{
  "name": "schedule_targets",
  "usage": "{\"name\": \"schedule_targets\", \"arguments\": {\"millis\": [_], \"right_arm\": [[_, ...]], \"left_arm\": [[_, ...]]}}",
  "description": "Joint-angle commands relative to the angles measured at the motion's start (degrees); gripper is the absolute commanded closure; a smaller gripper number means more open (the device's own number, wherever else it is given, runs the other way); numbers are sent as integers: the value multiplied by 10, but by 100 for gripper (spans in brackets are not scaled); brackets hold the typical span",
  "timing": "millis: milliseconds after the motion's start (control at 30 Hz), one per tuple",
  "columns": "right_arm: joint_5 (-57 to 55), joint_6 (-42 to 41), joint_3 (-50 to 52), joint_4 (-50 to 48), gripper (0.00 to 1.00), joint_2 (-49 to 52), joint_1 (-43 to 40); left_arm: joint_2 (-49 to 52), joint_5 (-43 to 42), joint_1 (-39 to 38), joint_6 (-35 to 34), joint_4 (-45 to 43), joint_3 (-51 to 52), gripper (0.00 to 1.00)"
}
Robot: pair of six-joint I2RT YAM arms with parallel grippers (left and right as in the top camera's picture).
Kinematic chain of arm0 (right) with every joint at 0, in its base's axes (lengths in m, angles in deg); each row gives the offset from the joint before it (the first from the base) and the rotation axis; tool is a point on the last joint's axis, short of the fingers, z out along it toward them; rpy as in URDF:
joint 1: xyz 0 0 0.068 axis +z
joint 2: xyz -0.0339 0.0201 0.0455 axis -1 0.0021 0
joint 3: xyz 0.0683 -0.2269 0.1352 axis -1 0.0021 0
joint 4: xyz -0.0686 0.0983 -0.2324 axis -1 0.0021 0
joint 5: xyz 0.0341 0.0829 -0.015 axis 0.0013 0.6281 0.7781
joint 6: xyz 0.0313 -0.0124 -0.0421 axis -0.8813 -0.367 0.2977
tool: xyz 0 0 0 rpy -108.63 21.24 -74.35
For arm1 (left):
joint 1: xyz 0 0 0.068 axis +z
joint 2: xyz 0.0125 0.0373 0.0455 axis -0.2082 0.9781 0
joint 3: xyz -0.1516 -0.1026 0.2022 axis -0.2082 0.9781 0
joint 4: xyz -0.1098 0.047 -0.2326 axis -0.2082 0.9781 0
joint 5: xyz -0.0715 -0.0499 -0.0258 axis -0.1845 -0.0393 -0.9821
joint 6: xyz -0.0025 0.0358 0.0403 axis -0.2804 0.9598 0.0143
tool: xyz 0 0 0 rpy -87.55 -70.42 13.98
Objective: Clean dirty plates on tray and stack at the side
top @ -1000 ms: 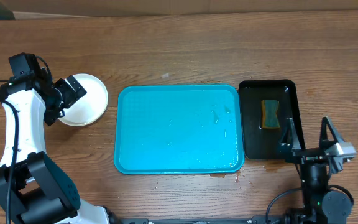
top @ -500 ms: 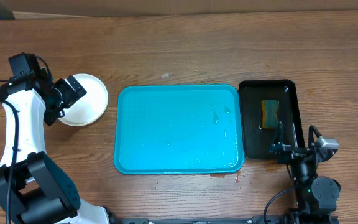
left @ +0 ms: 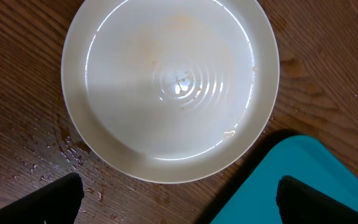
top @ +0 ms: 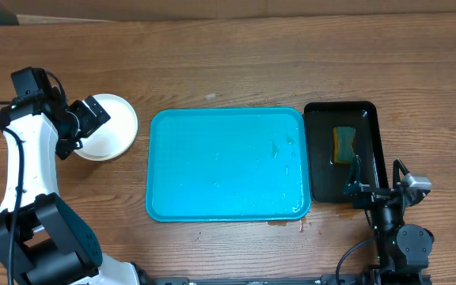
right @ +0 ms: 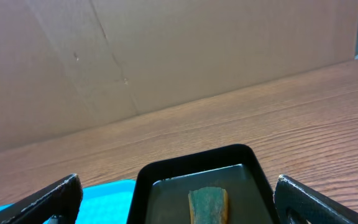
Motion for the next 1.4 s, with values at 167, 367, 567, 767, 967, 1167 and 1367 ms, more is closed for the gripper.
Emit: {"name": "schedule_targets", "arguments": {"millis": [167,367,567,767,967,1167,1367], "right_arm": [[2,-2,6,-3,0,-7,3],[2,-2,6,-3,0,-7,3],[2,-2,6,-3,0,-7,3],[2,-2,6,-3,0,-7,3],[2,-2,6,-3,0,-7,3],[2,-2,6,-3,0,-7,3],[2,-2,6,-3,0,-7,3]], "left_arm": [[5,-4,0,17,-1,3,0],[5,-4,0,17,-1,3,0],[5,-4,0,17,-1,3,0],[5,-5,-8,17,-1,3,0],[-16,-4,-29,17,-1,3,0],[-96,-4,-96,17,-1,3,0],[-209,-5,-152,17,-1,3,0]]}}
